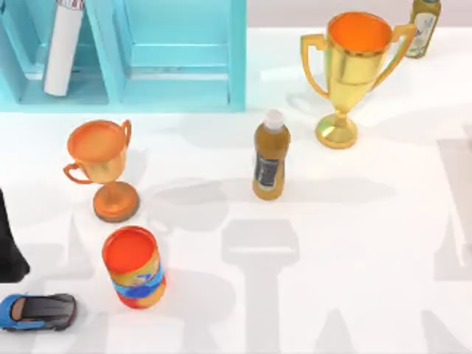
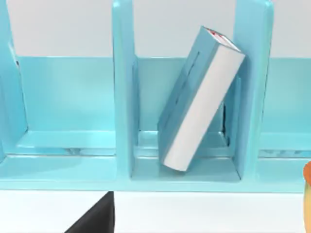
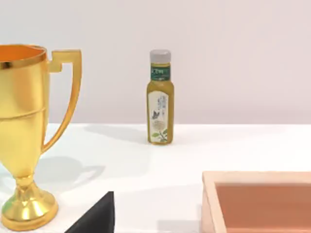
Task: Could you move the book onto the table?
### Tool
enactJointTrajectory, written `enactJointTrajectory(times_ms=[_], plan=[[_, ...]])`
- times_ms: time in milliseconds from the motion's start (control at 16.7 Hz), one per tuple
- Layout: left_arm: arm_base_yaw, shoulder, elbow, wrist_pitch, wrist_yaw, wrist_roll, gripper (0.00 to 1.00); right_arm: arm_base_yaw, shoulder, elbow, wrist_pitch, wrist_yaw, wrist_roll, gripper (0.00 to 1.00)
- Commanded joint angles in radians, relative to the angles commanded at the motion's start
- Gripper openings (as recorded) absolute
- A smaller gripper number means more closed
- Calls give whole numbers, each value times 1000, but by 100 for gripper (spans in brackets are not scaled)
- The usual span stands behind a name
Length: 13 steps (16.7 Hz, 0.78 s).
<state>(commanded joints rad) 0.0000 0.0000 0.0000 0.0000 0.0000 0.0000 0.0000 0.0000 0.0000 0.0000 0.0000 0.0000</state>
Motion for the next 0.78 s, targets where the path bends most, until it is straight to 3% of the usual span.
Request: enactJointTrajectory(times_ms=[360,780], plan=[[6,98,34,65,-5,19,100,0,0,0,0,0,0,100],[24,583,201,385,-28,112,100,0,0,0,0,0,0,100]])
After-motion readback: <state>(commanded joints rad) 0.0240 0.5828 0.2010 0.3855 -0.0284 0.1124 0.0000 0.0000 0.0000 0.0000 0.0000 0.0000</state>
